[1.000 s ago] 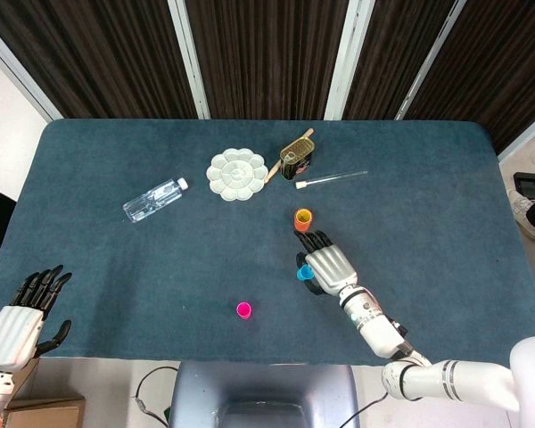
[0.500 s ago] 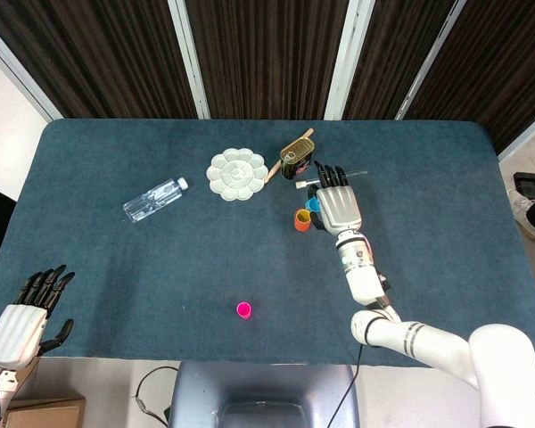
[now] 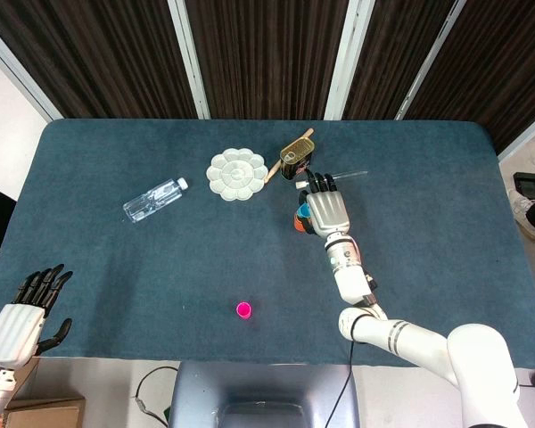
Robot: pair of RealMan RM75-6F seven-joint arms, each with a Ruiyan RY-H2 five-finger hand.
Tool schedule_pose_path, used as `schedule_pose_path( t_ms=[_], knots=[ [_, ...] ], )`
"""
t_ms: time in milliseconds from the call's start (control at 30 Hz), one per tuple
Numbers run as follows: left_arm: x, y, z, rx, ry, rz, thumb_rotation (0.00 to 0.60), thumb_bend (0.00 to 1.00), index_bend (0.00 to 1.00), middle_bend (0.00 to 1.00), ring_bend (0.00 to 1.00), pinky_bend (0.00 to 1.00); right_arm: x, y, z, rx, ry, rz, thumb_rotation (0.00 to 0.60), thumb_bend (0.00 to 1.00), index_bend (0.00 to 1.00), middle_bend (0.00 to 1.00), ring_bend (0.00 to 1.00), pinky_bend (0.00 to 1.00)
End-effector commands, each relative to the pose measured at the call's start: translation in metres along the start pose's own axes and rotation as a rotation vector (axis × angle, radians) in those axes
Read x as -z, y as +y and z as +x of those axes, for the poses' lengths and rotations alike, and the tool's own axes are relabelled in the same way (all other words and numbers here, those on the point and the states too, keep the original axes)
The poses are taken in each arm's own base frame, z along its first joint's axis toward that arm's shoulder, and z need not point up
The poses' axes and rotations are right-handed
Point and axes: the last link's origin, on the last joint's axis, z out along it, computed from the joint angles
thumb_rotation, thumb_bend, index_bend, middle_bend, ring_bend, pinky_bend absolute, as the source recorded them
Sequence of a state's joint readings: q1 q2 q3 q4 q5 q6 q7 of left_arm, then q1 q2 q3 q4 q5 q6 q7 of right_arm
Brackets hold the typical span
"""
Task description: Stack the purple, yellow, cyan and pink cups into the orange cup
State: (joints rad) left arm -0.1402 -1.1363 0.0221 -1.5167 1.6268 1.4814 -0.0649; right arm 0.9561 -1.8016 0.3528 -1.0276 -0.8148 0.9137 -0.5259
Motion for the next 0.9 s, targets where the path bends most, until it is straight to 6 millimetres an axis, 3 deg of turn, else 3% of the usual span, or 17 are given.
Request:
schedule_pose_path(
  t_ms=[33,167,233,300,467,600,733,900],
  knots=[
    [0.0,0.0,0.0,0.001,0.001,-0.001,0.6,0.4,0.0,0.0,0.0,0.09,0.003,0.003,-0.004,0.012,-0.031,-0.01,0.6,0.48,0.46,0.05,0.0,0.0],
    [0.0,0.0,0.001,0.001,0.008,-0.004,0.6,0.4,0.0,0.0,0.0,0.09,0.008,0.003,-0.003,0.02,-0.059,0.0,0.6,0.48,0.13,0.0,0.0,0.0],
    [0.001,0.0,0.001,0.0,0.01,-0.005,0.6,0.4,0.0,0.0,0.0,0.09,0.016,-0.002,0.001,-0.007,-0.054,0.036,0.6,0.48,0.03,0.0,0.0,0.0],
    [0.001,0.0,0.002,0.001,0.013,-0.005,0.6,0.4,0.0,0.0,0.0,0.09,0.032,-0.01,0.006,-0.047,-0.055,0.102,0.6,0.48,0.0,0.0,0.0,0.0],
    [0.001,0.0,0.001,0.004,0.009,-0.004,0.6,0.4,0.0,0.0,0.0,0.09,0.089,-0.039,0.005,-0.103,-0.133,0.336,0.6,0.46,0.06,0.0,0.0,0.0],
    [0.001,0.001,0.001,0.004,0.005,-0.009,0.6,0.4,0.0,0.0,0.0,0.09,0.128,-0.055,-0.009,-0.065,-0.244,0.482,0.6,0.43,0.09,0.0,0.0,0.0],
    [0.003,0.002,0.002,0.005,0.013,-0.011,0.6,0.4,0.0,0.0,0.0,0.09,0.14,-0.063,-0.02,-0.025,-0.279,0.528,0.6,0.42,0.15,0.0,0.0,0.0],
    [0.004,0.0,0.004,0.009,0.019,-0.01,0.6,0.4,0.0,0.0,0.0,0.09,0.136,-0.076,-0.035,-0.016,-0.305,0.531,0.6,0.42,0.25,0.0,0.0,0.0]
  ],
)
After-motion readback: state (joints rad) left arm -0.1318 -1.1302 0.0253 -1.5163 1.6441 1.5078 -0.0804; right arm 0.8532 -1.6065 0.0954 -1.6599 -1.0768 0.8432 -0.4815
